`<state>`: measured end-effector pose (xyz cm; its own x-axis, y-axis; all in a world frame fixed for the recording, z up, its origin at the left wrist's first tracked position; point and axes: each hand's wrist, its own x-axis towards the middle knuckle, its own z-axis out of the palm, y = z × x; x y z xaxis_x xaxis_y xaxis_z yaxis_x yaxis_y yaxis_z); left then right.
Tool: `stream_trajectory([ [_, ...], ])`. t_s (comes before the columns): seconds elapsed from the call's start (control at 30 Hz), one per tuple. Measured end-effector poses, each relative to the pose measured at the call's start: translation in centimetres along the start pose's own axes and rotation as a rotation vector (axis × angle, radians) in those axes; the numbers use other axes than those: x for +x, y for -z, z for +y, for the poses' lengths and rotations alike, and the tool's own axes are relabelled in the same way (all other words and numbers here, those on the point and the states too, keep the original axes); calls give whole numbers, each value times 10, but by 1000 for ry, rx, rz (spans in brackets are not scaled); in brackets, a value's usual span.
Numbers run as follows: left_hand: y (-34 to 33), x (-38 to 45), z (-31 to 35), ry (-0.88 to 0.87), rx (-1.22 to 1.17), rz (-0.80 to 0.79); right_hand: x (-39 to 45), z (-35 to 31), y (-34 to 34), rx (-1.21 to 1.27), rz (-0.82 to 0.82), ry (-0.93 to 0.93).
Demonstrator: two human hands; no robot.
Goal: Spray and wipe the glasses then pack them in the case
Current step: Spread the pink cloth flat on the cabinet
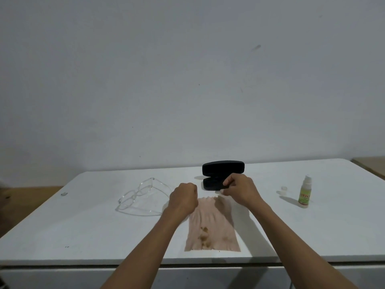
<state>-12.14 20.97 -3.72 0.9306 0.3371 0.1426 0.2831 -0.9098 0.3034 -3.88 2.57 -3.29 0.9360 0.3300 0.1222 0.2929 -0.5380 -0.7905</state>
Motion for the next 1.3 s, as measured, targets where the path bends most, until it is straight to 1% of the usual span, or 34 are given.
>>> stream_trajectory([
  [0.07, -1, -1, -1, 12, -3, 29, -2, 2, 2, -44, 66, 33],
  [0.1, -2, -1, -1, 15, -5, 50, -2, 2, 2, -65, 59, 58],
  [0.23, -5, -4, -2, -53, -6, 138, -6, 2, 0, -220, -148, 181],
  [0.33, -6, -11, 0, -127, 54, 94, -10, 2, -2, -384, -233, 191],
  [0.53, -10, -31, -2, -190, 217, 55, -14, -4, -1, -558, -226, 131],
  [0.63, -5, -38, -3, -245, 206, 77, -14, -9, -2, -603, -212, 146],
  [0.7, 3, -40, -8, -281, 140, 128, -12, -17, -5, -549, -169, 202],
  [0.77, 15, -41, -19, -278, 70, 192, -8, -30, -13, -462, -152, 282],
  [0.87, 36, -43, -44, -230, 29, 283, -1, -54, -34, -379, -198, 361],
  [0.93, 48, -48, -66, -170, 75, 319, 6, -66, -52, -352, -241, 399],
  [1.1, 64, -66, -120, -42, 261, 295, 20, -84, -99, -352, -336, 438],
  [1.2, 63, -77, -145, -8, 322, 275, 24, -85, -116, -362, -330, 445],
  [1.3, 60, -83, -162, 7, 320, 291, 29, -84, -128, -288, -272, 458],
])
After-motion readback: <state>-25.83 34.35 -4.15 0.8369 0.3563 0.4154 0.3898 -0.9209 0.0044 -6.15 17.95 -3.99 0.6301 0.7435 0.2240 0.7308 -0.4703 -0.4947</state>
